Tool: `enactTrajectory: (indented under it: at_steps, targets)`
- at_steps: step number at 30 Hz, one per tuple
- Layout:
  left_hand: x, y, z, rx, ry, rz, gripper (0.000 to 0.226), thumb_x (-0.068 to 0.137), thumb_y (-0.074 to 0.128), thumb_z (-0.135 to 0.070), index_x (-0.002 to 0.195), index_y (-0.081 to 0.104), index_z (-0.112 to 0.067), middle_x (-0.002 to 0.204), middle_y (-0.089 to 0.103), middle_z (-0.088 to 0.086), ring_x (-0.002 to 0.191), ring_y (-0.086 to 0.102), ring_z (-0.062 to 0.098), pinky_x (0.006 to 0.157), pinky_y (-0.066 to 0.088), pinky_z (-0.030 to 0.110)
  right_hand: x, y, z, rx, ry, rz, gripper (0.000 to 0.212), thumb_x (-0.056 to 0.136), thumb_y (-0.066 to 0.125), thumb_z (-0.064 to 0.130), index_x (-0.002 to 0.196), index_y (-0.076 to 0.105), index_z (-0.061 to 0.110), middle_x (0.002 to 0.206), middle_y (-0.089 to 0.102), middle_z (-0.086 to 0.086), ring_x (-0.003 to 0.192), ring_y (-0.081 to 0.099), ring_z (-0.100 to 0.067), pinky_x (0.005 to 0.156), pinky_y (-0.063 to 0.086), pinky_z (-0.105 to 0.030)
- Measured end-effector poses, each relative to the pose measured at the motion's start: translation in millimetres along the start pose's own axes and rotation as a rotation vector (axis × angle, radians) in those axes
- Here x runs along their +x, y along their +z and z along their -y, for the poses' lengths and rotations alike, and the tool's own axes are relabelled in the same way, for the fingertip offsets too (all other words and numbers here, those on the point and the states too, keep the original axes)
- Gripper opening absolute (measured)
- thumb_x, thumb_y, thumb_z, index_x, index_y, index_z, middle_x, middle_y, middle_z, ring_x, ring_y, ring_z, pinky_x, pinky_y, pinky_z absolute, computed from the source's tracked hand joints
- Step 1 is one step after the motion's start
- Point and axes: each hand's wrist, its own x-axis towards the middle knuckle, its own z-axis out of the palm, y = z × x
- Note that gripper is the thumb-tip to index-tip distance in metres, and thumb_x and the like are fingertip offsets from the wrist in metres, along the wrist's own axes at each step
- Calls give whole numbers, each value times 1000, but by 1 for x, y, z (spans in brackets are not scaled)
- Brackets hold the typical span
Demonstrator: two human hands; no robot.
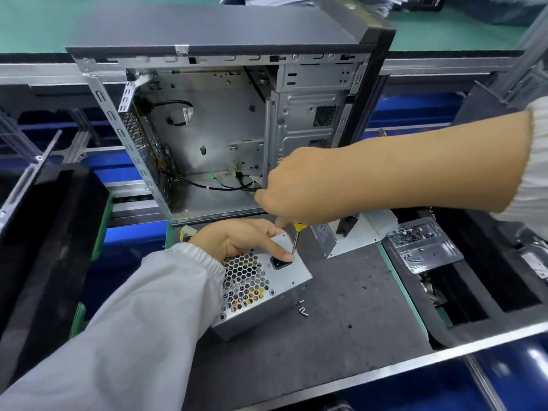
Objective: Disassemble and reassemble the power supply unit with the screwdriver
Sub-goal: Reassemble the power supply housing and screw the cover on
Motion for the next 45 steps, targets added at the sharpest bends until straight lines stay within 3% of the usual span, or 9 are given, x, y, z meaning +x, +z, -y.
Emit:
enactTrajectory:
  at_steps: [7,11,15,18,23,27,31,34,45]
  targets:
    - [-1,-3,-6,106,-40,38,8,86,69,-4,84,73,-11,80,72,11,70,69,19,67,57,29,2,8,-18,296,177,381,62,100,27,49,108,64,1,91,63,-12,63,49,-19,47,32,-24]
    - [0,-16,-39,307,109,-212,29,83,75,-17,111,68,-15,117,68,7,106,64,15,94,50,26,-40,30,-64,396,266,161,55,92,38,59,88,65,11,78,69,-5,72,63,-20,54,39,-25]
    - [67,16,-92,578,185,-382,11,87,66,-11,92,72,-5,85,72,6,80,66,19,80,54,33,-60,94,-64,657,413,298,45,97,40,43,74,58,10,51,66,-1,55,65,-16,64,54,-27]
    - [128,49,-99,855,104,-404,41,86,71,-35,63,54,-5,60,53,4,59,51,22,50,39,30,-62,146,-48,843,506,266,38,97,43,33,65,49,16,69,67,-4,69,66,-23,73,55,-31]
    - [164,59,-85,1090,60,-626,32,84,70,-35,84,50,-9,88,60,7,78,60,27,58,36,30,-59,208,-30,984,541,222,36,99,40,30,65,38,20,89,65,-11,69,55,-22,68,52,-30]
    - [135,44,-102,874,125,-608,25,84,69,-26,76,52,-9,81,62,11,81,64,26,62,46,32,-79,231,-37,1126,660,141,32,98,42,35,76,43,12,72,54,-4,51,45,-15,43,35,-21]
    - [63,29,-108,425,188,-381,16,94,61,-21,92,63,-6,84,73,7,63,66,1,54,49,13,-98,234,-47,1195,720,-178,37,88,57,43,76,50,9,69,54,-6,57,44,-18,56,38,-32]
    - [2,15,-87,14,190,-139,15,99,54,-10,106,60,2,98,54,23,97,68,27,79,57,26,-92,205,-43,1272,571,-415,39,84,53,54,62,46,22,55,43,8,48,38,-7,51,33,-23]
    - [-127,-20,32,-337,254,-493,50,86,60,-2,135,51,-1,114,68,20,97,67,29,78,58,33,54,72,5,1419,238,-870,10,88,64,33,78,65,33,86,69,11,78,58,-5,64,40,-11]
